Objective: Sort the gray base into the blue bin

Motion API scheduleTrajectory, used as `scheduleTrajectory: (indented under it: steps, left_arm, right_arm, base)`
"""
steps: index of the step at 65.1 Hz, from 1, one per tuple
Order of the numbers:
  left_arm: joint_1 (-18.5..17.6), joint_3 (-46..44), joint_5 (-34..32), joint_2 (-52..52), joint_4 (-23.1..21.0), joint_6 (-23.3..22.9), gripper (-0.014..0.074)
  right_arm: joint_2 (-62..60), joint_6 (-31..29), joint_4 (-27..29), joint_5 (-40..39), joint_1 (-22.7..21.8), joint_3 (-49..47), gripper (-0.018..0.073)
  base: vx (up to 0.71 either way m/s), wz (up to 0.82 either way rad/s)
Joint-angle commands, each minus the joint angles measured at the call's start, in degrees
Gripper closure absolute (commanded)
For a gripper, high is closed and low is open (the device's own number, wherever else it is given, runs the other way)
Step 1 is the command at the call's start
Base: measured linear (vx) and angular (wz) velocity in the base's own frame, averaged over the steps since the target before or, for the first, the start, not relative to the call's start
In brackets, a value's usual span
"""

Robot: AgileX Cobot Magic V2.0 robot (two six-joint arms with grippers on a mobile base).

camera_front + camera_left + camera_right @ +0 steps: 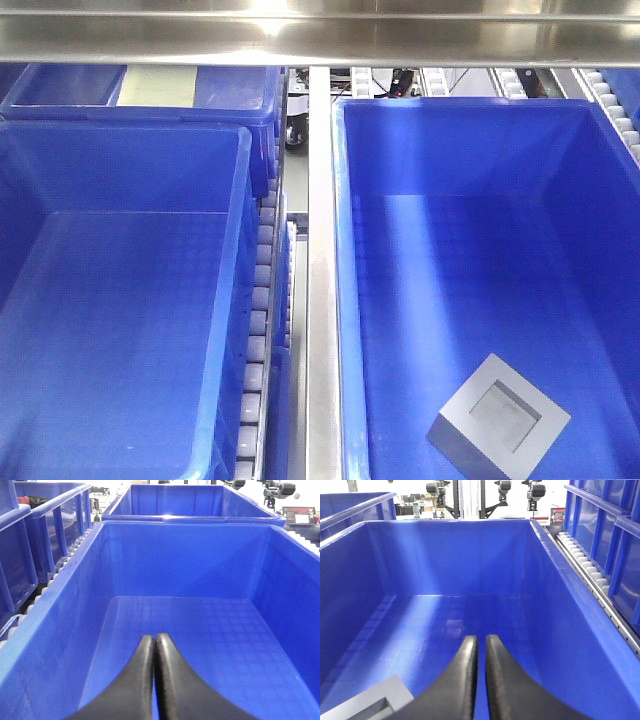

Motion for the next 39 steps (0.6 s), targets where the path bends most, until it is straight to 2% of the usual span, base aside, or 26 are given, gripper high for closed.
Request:
scheduleTrajectory:
  steps: [1, 39]
  left_arm:
    - [0.1, 0.8, -3.9, -0.7, -0.5, -0.4, 0.0603]
    - [0.1, 0.8, -3.9, -0.7, -0.5, -0.4, 0.0603]
  right_arm:
    - [-0.4, -0.4, -0.4, -4.7, 0.0, -0.2, 0.0564]
    - [-0.4, -0.4, -0.4, -4.7, 0.0, -0.2, 0.0564]
  base:
    - [0.00, 0.00]
    - [0.00, 0.00]
